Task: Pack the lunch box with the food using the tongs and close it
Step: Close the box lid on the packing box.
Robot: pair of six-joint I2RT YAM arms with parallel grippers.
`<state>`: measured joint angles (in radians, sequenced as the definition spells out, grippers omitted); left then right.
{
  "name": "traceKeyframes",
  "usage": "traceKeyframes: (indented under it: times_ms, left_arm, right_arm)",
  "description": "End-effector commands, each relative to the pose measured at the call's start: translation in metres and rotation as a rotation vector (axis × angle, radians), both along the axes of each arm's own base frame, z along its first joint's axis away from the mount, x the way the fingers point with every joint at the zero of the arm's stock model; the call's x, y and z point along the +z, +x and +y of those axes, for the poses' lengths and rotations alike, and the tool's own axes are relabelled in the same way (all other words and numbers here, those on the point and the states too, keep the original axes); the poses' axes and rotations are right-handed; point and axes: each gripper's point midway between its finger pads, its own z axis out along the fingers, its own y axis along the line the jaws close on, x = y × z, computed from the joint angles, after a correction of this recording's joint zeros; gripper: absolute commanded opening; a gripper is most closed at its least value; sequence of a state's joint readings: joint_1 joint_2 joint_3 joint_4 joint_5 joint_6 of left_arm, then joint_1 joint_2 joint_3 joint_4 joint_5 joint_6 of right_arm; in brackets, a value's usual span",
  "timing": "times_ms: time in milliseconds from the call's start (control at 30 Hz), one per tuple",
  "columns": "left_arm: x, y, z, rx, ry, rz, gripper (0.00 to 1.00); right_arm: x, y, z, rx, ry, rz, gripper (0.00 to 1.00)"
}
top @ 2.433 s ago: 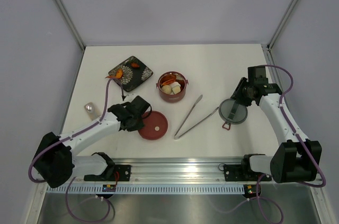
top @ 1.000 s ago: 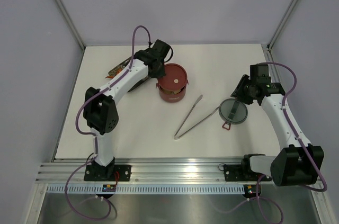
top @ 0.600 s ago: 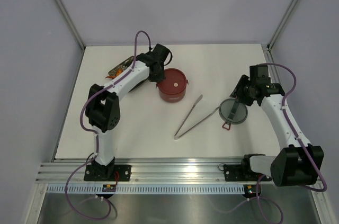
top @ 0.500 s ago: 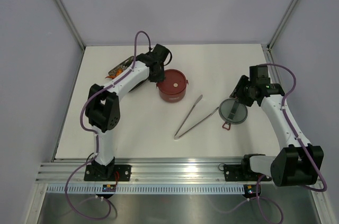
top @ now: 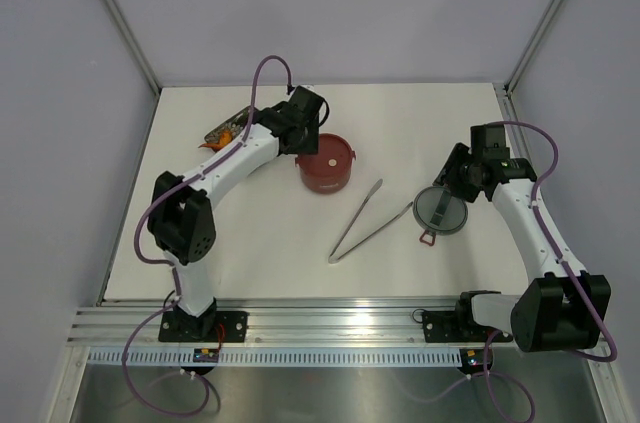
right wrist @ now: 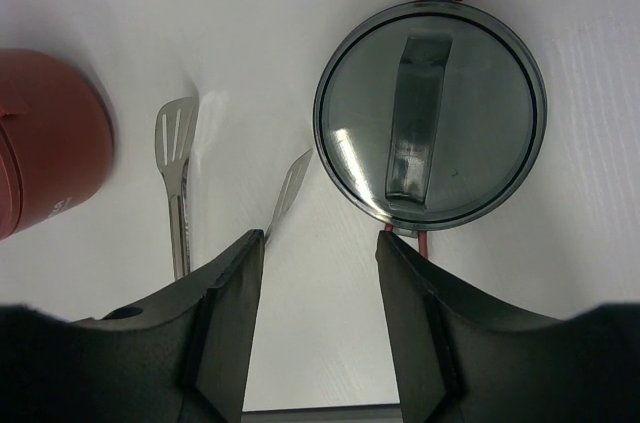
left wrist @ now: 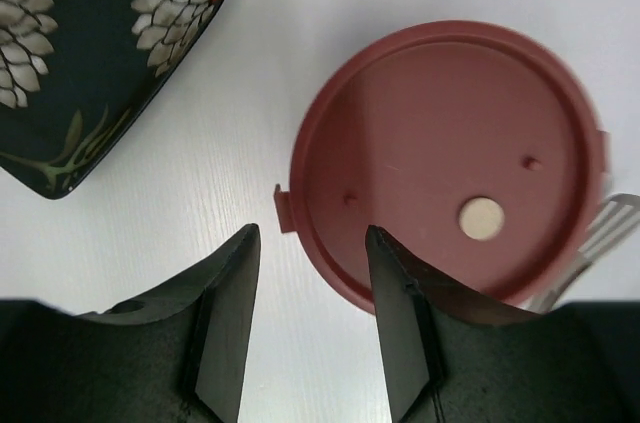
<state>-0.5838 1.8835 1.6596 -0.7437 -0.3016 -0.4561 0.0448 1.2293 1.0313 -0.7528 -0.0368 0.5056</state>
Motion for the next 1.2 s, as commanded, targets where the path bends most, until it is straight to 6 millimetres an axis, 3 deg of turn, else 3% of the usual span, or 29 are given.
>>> traceKeyframes:
  times_ms: [0, 67, 200, 300, 467, 667, 733, 867, 1100, 1167]
  left_arm:
    - [0.067, 0.011, -0.008, -0.032, -0.020, -0.220, 0.49]
    - [0.074, 0.010, -0.016, -0.050, -0.025, -0.239, 0.49]
    - [0.070, 0.015, -0.035, -0.101, -0.042, -0.228, 0.29]
    - [0.067, 0.023, -0.047, -0.118, -0.063, -0.225, 0.30]
    - [0.028, 0.036, -0.064, -0.146, -0.047, -0.160, 0.41]
    - [-0.037, 0.030, -0.066, -0.157, 0.018, -0.010, 0.38]
    - [-0.047, 0.023, -0.058, -0.145, 0.050, 0.022, 0.37]
    - [-0.029, 0.021, -0.049, -0.143, 0.059, -0.019, 0.36]
    - [0.039, 0.022, -0.050, -0.153, -0.010, -0.140, 0.38]
    - [0.051, 0.022, -0.051, -0.156, -0.031, -0.161, 0.38]
  right_arm:
    - [-0.002, 0.002, -0.003, -0.016, -0.006, -0.004, 0.57]
    - [-0.002, 0.001, -0.002, -0.014, -0.005, -0.004, 0.57]
    - [-0.001, 0.001, -0.003, -0.014, -0.008, -0.005, 0.57]
    - [0.001, 0.000, -0.003, -0.015, -0.009, -0.008, 0.57]
    - [0.000, -0.001, -0.004, -0.019, -0.014, -0.003, 0.57]
    - [-0.012, -0.005, -0.004, -0.007, -0.017, 0.036, 0.58]
    - [-0.023, -0.007, -0.003, 0.006, -0.018, 0.083, 0.59]
    - [-0.043, -0.010, -0.004, 0.001, -0.027, 0.152, 0.59]
    - [-0.058, -0.008, -0.008, -0.027, -0.057, 0.199, 0.59]
    - [-0.065, -0.010, -0.010, -0.036, -0.071, 0.222, 0.59]
